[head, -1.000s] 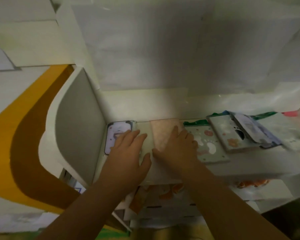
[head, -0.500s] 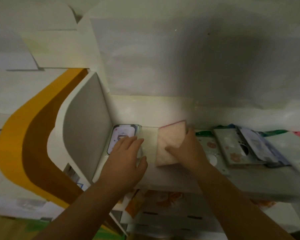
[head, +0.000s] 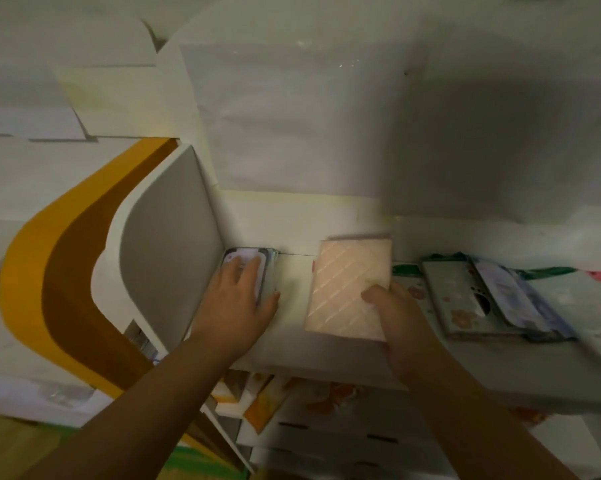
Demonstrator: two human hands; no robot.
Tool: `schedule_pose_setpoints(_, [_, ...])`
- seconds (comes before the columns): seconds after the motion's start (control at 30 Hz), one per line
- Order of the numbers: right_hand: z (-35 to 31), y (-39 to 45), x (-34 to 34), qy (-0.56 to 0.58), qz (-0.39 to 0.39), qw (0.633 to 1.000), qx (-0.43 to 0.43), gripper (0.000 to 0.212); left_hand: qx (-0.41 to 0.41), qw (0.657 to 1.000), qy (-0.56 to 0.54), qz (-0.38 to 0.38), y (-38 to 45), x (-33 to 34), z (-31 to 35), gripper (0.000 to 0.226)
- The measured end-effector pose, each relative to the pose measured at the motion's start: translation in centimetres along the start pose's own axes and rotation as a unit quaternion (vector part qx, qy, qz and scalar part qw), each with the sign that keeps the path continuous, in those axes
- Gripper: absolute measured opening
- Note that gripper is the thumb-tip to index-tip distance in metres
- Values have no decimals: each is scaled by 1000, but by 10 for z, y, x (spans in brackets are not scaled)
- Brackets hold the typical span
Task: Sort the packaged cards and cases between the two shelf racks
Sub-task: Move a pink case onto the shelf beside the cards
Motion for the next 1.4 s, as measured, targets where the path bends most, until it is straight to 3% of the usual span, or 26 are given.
schedule_pose_setpoints(0.13, [-9,-14,-9,0,-20,1000,-9,20,-81,989,87,-90,20,17,-23,70])
schedule_pose_setpoints(0.27, [-17,-24,-20,-20,-20,999,-30,27,-129,977,57,-160,26,26,-31,77])
schedule_pose_setpoints(0.4, [-20,-32,-30,-41,-26,998,-38,28,-150,980,42,-120,24,15,-23,97])
schedule_pose_setpoints(0.53, [-20,-37,-33,-41,-29,998,-48,27,-109,988,92,-67,18,3,-10,105])
schedule_pose_setpoints(0.77, [-18,-40,-30,-25,-36,998,-42,29,-129,989,22,-64,10,-8,-15,83])
schedule_pose_setpoints(0.97, [-15,-39,-25,-12,-40,999,-30,27,-164,973,-162,6,-10,-25,-6,32])
schedule_pose_setpoints(1.17, [-16,-38,-13,27,-29,999,-33,26,-177,952,-245,56,-27,-49,2,25])
schedule_pose_setpoints(1.4, [-20,-44,-4,31,-38,998,-37,29,-165,920,-350,66,-52,-89,13,36])
Point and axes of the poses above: each hand's wrist, its own y-axis towards the middle knuckle, its own x-axis out of the palm, z = x × y, the point moved 6 cm from there along y, towards the middle knuckle, and after that the axes turned 6 degrees about z, right-handed, at the moved point
